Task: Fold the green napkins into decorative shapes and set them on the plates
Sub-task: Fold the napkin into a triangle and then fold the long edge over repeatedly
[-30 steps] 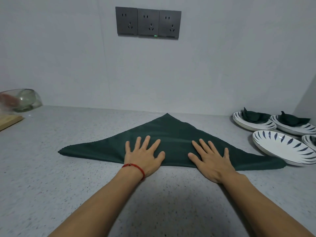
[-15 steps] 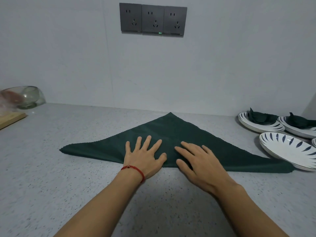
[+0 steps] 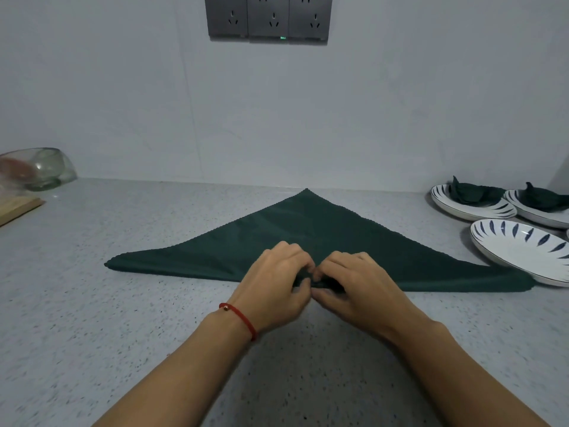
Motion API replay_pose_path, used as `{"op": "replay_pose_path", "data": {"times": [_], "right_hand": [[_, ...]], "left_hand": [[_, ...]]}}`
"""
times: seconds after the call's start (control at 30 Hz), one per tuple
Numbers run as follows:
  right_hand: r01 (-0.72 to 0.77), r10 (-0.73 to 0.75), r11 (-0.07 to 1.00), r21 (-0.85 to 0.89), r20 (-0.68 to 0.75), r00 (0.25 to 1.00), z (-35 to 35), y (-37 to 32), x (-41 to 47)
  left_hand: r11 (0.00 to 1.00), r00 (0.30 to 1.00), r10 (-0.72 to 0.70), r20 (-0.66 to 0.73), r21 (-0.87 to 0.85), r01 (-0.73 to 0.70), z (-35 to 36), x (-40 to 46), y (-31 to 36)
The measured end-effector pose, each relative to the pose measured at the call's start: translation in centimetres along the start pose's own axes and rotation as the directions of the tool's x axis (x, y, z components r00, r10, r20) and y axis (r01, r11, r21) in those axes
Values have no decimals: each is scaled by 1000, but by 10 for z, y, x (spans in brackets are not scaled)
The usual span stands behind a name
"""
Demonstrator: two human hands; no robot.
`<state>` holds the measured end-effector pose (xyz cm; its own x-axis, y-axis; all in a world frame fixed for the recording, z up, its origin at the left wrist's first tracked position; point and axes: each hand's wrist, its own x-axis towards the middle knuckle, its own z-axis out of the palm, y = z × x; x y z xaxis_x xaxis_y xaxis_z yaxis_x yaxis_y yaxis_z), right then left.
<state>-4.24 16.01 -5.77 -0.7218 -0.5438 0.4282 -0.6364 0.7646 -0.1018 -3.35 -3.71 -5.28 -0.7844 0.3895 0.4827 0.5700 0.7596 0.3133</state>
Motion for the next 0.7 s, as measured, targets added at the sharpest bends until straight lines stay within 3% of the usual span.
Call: {"op": "replay_pose_path", "data": {"times": [0.43, 0.7], "right_hand": [[-34, 35, 999, -14, 62, 997, 6, 2, 1], [-218, 198, 945, 242, 105, 975, 12, 6, 6]], "left_hand": [[999, 996, -18, 86, -50, 22, 3, -1, -8], [995, 994, -55, 93, -75, 62, 6, 1, -11]]}}
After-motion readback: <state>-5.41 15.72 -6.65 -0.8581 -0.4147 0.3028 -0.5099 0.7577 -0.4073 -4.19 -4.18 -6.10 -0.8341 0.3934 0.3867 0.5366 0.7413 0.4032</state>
